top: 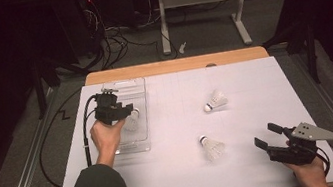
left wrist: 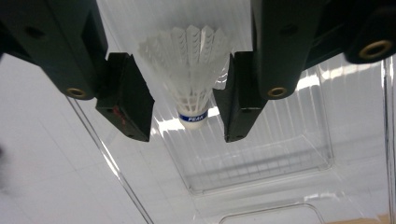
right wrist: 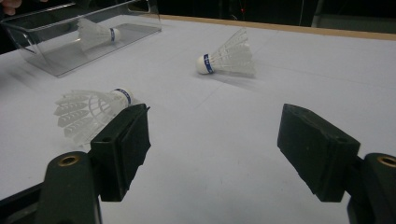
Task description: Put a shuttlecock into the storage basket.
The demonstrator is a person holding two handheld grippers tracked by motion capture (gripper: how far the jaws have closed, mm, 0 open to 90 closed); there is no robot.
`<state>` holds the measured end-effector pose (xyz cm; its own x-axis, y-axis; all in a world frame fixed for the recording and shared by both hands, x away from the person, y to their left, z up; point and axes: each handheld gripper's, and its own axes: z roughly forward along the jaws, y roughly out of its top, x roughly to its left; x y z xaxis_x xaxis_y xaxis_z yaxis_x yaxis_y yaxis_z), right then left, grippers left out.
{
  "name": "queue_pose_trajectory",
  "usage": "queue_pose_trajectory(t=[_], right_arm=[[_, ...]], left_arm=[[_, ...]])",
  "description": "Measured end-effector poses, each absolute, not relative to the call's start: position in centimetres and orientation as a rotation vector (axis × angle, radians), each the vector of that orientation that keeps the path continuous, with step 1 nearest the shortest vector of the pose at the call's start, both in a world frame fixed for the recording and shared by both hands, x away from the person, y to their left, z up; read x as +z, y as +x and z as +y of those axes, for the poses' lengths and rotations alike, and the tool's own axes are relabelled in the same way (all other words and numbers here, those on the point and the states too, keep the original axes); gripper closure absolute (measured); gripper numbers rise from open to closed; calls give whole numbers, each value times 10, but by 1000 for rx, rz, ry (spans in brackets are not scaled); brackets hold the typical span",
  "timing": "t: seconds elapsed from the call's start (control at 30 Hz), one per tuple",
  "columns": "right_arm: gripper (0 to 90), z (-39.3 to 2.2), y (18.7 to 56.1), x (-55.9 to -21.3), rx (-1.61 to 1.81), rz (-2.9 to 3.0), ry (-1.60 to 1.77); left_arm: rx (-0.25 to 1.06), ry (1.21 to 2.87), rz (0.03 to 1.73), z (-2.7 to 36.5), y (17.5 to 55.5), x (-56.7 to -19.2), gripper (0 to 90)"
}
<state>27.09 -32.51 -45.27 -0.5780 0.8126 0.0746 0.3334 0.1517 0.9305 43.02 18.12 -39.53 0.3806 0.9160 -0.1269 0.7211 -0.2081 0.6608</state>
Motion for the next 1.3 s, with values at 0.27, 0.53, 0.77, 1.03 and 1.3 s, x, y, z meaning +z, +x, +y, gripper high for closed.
queue_pose_trajectory(t=[0.27, 0.53, 0.77, 1.03, 1.3], right_arm=[[257, -324, 271, -453, 1412, 1989, 1092], [257, -325, 271, -453, 1416, 1989, 1093], [257, -325, 271, -453, 1415, 1989, 1093], [257, -324, 271, -453, 1419, 1989, 1093], [257, -324, 271, -453, 1418, 1989, 1095]], left_arm=[[370, 1957, 1411, 186, 422, -398, 466], [408, 1968, 1397, 183, 417, -396, 441], [427, 1962, 1349, 180, 410, -391, 434], [449, 1960, 1321, 178, 403, -388, 416], [454, 1939, 1304, 181, 394, -386, 410]])
